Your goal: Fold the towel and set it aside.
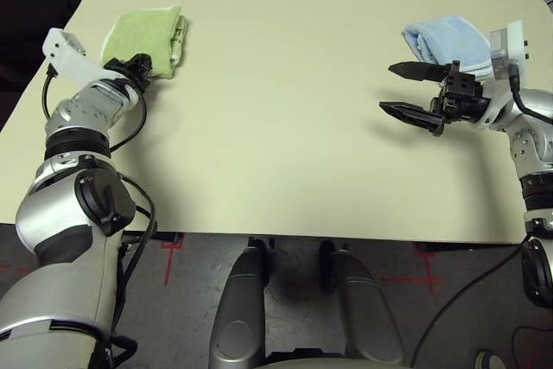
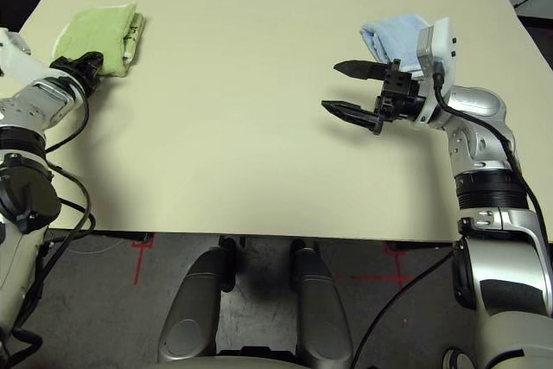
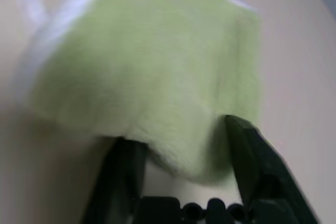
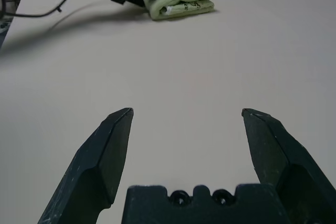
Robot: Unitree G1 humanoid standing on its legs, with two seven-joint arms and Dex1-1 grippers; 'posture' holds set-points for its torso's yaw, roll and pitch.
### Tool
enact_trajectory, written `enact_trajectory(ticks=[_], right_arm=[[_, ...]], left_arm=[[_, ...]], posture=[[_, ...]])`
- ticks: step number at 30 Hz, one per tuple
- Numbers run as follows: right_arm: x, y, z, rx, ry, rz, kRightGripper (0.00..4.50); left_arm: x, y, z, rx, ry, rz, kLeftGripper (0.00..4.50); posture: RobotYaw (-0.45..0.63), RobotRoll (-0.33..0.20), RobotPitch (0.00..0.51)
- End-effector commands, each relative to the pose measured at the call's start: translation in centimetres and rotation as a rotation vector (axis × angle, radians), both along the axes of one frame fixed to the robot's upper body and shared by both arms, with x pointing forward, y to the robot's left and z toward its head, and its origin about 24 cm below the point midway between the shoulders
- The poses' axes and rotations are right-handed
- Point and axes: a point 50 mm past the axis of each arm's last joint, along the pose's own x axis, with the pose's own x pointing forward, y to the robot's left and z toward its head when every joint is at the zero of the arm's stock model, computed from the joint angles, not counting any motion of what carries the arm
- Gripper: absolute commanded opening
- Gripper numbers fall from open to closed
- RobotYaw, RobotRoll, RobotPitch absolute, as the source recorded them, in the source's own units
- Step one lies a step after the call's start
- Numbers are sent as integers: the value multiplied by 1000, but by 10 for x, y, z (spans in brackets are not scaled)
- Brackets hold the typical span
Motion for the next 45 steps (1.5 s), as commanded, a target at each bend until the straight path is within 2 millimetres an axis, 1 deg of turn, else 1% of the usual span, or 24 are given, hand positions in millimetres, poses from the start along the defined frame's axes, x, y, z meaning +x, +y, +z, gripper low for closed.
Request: enact_trajectory(ticks=[1,3,4,7,9,11,16,18,19,21,23,26,28,31,34,38,41,45], right_arm=[[4,-5,-5,54,1,-79,4500],[9,-3,-6,126,0,-143,4500],[14,-2,-7,168,-9,-211,4500],[26,0,-9,277,-39,-383,4500],[36,-4,-12,363,-49,-554,4500],[42,-7,-14,423,-52,-651,4500],[44,-7,-12,437,-81,-681,4500],[44,-8,-12,428,-83,-677,4500],[44,-8,-12,423,-83,-675,4500],[44,-7,-14,410,-81,-660,4500],[43,-6,-14,404,-77,-647,4500],[43,-3,-14,394,-74,-620,4500],[42,-1,-13,393,-69,-592,4500],[40,2,-9,392,-55,-528,4500],[36,1,-5,368,-38,-457,4500],[31,-1,-1,322,-46,-411,4500],[28,-1,2,310,-50,-392,4500],[27,4,4,307,-53,-371,4500]], left_arm=[[-12,-23,25,253,-256,-219,4409],[-16,-29,28,274,-329,-228,4460],[-18,-31,27,301,-360,-222,4460],[-17,-30,19,336,-404,-175,4460],[-13,-28,14,365,-431,-121,4460],[-10,-30,6,400,-427,-108,4460],[-5,-28,-16,433,-362,-105,4460],[-4,-34,-18,417,-370,-143,4460],[-4,-40,-16,374,-379,-174,4460],[-3,-52,-11,207,-360,-216,4460],[-1,-61,-9,63,-286,-252,4460],[-2,-73,-9,-163,-118,-295,4460],[-1,-76,-8,-302,-11,-276,4460],[-1,-76,-5,-479,100,-242,4460],[-1,-72,-4,-584,157,-188,4460],[0,-64,-12,-664,198,-32,4460],[-1,-67,-18,-713,219,37,4460],[-3,-73,-25,-734,242,87,4460]], posture=[[106,0,270],[103,0,269],[101,0,268],[94,0,265],[90,0,259],[88,0,255],[84,0,253],[85,0,252],[87,0,253],[88,0,255],[91,0,257],[92,0,260],[90,0,262],[90,0,266],[89,0,269],[86,0,273],[81,0,275],[84,0,277]])
